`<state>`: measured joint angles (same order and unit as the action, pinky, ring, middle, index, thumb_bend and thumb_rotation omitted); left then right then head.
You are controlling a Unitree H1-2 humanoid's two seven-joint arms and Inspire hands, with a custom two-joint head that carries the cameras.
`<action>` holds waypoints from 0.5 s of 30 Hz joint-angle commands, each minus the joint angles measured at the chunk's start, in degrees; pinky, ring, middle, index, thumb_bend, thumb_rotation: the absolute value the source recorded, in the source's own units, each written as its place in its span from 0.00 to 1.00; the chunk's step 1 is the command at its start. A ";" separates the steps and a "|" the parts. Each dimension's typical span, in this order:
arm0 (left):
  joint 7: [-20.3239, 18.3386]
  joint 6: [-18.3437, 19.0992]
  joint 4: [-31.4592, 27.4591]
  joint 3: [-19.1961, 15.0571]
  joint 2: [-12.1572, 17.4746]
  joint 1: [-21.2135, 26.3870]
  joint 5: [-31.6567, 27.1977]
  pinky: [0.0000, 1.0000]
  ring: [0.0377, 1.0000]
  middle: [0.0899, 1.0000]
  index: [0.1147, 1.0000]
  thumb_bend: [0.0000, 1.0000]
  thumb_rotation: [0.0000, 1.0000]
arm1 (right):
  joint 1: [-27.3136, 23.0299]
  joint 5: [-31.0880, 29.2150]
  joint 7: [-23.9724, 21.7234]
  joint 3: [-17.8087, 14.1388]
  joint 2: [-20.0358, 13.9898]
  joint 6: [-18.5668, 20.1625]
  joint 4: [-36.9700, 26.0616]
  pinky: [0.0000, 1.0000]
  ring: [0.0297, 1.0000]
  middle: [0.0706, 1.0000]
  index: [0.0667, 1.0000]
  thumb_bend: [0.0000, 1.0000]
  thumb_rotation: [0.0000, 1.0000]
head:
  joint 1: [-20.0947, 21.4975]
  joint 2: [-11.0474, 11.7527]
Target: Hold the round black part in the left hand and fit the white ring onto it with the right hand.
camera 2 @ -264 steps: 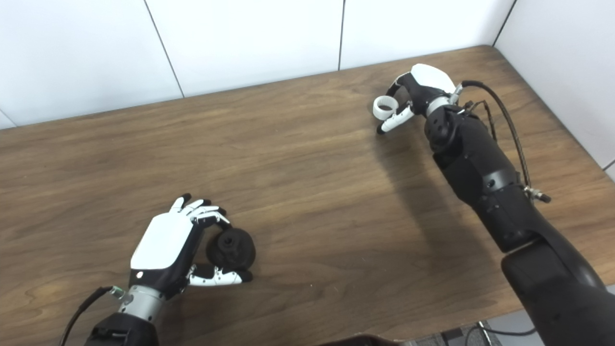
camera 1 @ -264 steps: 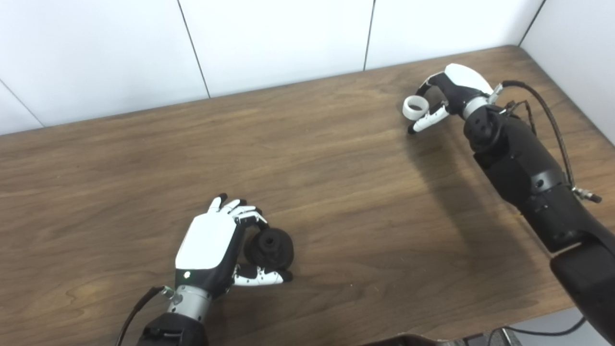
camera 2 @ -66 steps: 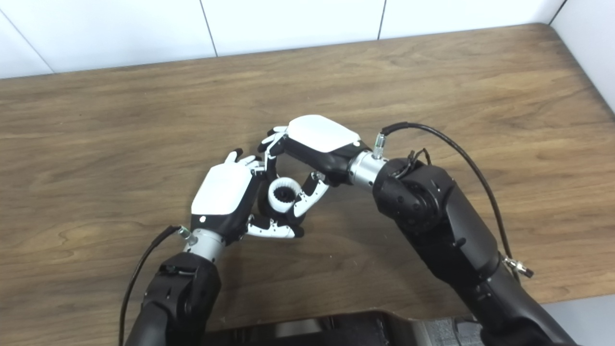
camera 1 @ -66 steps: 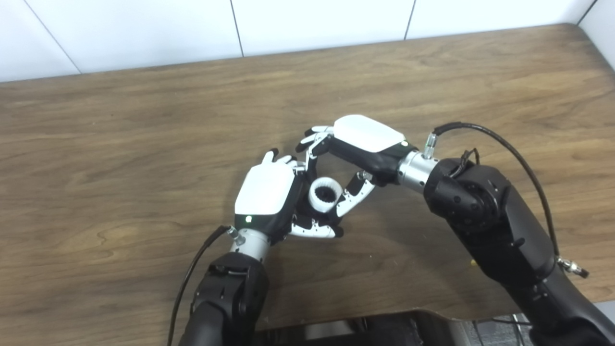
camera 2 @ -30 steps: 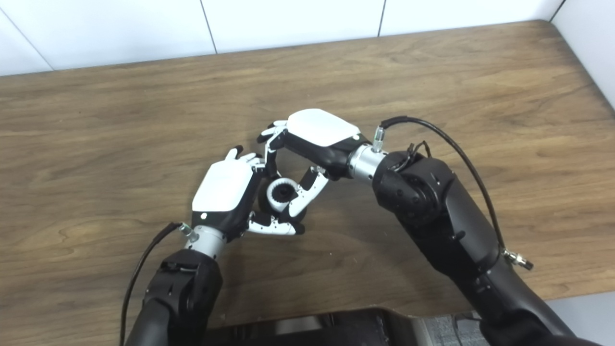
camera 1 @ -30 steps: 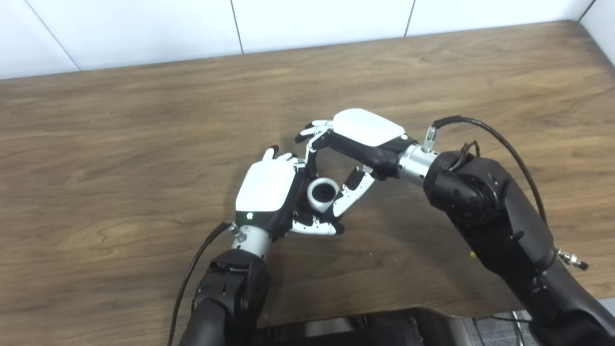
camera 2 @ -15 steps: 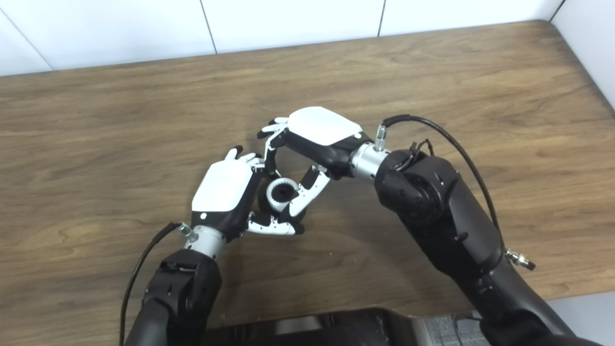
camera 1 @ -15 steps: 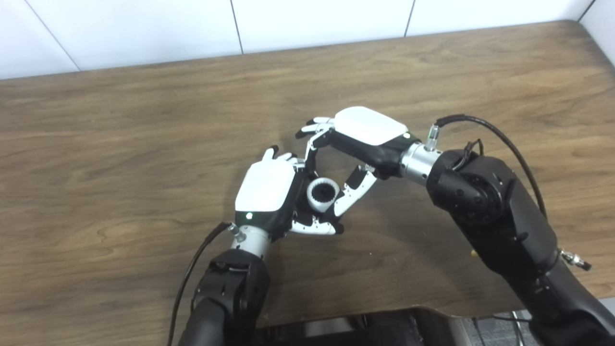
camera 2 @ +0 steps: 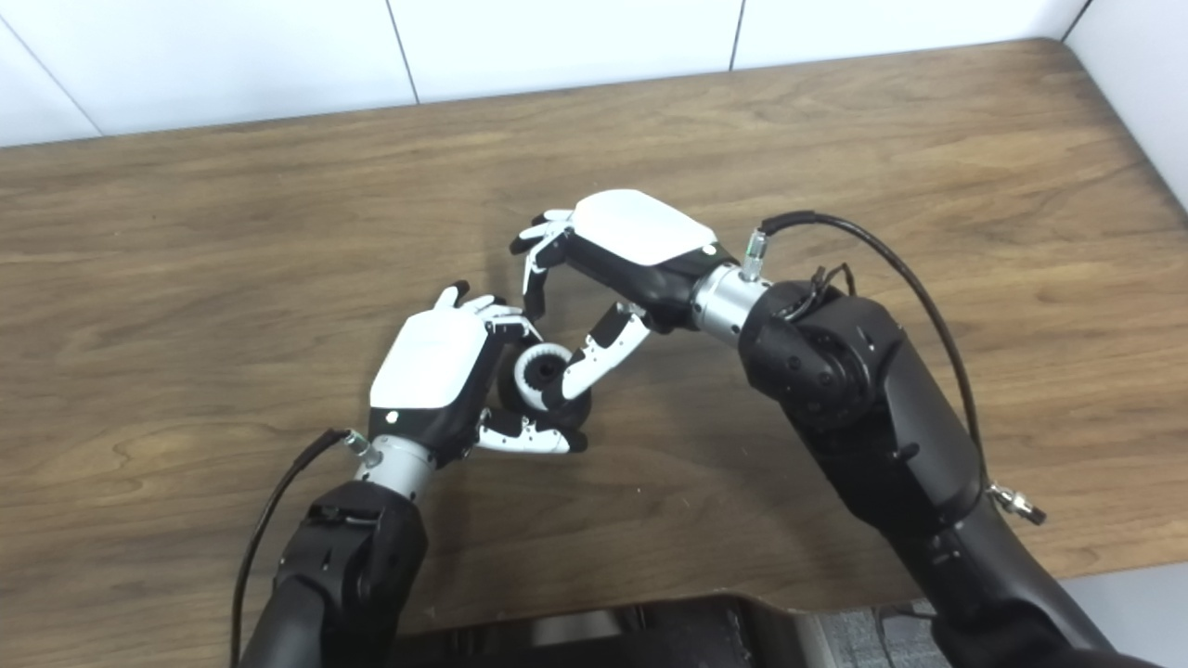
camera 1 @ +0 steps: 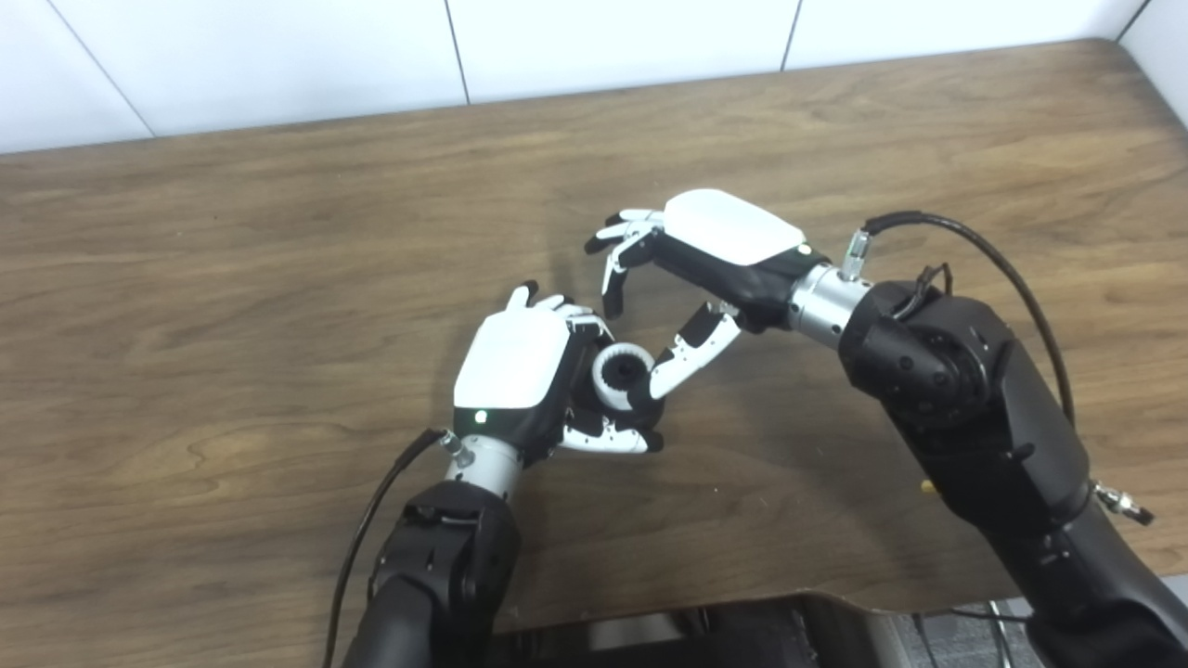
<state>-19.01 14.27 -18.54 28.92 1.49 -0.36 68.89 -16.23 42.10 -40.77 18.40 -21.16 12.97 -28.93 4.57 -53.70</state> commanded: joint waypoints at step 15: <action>1.26 -1.91 0.43 -0.25 1.48 0.17 0.08 0.99 0.87 0.75 0.41 0.53 0.06 | -2.04 -0.19 -0.06 -3.30 -1.51 1.84 -3.47 0.85 0.94 0.87 0.61 0.96 0.45 | 0.30 0.86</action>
<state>-18.04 12.84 -18.34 28.76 2.27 -0.38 68.77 -16.45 42.01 -41.37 16.02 -21.66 15.17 -30.22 4.66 -52.91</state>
